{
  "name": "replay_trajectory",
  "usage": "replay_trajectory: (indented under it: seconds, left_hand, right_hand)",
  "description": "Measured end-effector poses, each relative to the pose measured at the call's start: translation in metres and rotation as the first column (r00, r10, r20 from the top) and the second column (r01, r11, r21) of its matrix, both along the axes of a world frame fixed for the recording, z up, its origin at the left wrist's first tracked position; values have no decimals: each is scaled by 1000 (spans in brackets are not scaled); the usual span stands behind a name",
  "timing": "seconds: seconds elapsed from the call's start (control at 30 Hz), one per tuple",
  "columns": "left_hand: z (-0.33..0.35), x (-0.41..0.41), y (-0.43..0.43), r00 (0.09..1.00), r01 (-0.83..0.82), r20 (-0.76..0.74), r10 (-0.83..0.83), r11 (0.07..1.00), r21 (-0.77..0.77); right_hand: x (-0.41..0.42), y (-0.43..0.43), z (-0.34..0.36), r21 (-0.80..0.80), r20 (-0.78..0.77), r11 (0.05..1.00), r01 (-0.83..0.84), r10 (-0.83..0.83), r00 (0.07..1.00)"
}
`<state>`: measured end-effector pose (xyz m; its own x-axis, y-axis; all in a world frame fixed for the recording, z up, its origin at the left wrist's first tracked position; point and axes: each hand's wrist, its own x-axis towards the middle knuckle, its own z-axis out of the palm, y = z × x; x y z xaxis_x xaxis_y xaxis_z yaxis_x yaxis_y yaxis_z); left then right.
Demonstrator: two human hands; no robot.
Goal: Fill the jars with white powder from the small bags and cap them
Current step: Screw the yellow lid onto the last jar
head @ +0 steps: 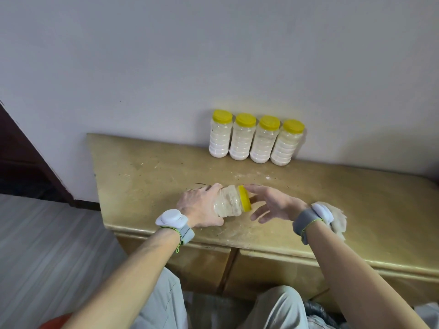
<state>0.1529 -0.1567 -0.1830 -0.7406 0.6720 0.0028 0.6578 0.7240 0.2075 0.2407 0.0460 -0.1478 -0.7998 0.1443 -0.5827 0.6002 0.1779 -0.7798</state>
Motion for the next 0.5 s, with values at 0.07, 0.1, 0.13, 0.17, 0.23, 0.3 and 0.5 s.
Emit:
replay_trajectory:
  seconds: [0.07, 0.1, 0.13, 0.17, 0.23, 0.3, 0.5]
  left_hand:
    - [-1, -1, -1, 1000, -7, 6, 7, 1000, 3]
    - [-1, -1, -1, 1000, -2, 10, 2, 1000, -2]
    - [-2, -1, -1, 1000, 8, 8, -8, 1000, -10]
    - [-4, -1, -1, 1000, 22, 3, -21, 1000, -18]
    - [-5, 0, 0, 1000, 24, 0, -24, 1000, -19]
    - [-4, -1, -1, 1000, 10, 10, -10, 1000, -4]
    - [-7, -1, -1, 999, 40, -6, -40, 999, -20]
  right_hand:
    - [-1, -1, 0, 9, -20, 1000, 10, -10, 1000]
    - [-2, -3, -1, 81, 15, 997, -5, 4, 1000]
    - [-3, -7, -1, 162, 62, 986, -35, 25, 998]
    - [-3, -8, 0, 218, 104, 974, -64, 42, 994]
    - [-4, -7, 2, 207, 113, 975, -77, 54, 992]
    - [-2, -5, 4, 85, 54, 996, -40, 35, 998]
    - [-3, -13, 1, 232, 122, 968, -94, 67, 990]
